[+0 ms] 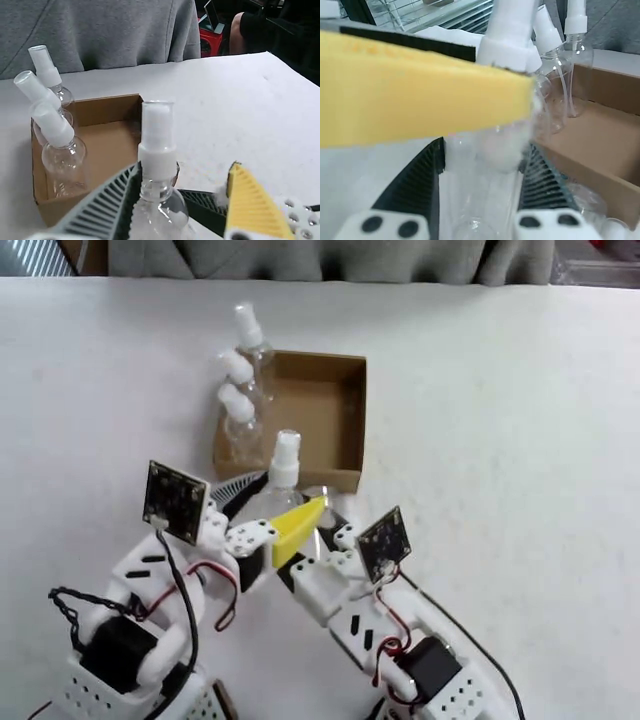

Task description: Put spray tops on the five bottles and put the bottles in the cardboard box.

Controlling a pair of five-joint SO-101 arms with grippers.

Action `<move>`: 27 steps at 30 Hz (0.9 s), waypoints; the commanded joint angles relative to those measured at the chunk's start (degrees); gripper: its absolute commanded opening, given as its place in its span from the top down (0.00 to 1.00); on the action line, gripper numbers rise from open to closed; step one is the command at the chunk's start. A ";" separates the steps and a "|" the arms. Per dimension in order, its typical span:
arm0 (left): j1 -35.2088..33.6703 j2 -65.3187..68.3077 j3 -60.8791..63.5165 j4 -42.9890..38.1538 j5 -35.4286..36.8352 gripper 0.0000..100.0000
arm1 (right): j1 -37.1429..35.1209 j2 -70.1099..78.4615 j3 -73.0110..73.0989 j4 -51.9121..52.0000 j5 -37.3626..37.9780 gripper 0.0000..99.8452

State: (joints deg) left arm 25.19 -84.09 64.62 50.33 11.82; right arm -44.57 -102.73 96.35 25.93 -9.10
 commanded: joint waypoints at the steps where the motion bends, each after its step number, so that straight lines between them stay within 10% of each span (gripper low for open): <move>1: -0.92 -1.19 -1.76 0.62 -0.44 0.73 | 2.24 -0.57 0.53 -0.75 0.09 0.98; 15: -0.48 -20.88 -4.66 17.85 -0.53 0.74 | 10.59 -0.48 0.26 -6.37 0.18 0.98; 21: -0.48 -20.88 -3.87 17.76 -0.53 0.98 | 13.49 -0.40 -3.96 -8.22 0.26 0.99; 27: -0.31 -20.88 -4.04 18.02 -0.26 0.98 | 10.68 0.84 -12.92 -7.60 5.71 0.99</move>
State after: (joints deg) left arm 25.01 -104.84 62.59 68.09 11.82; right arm -32.18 -102.73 90.02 18.81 -5.23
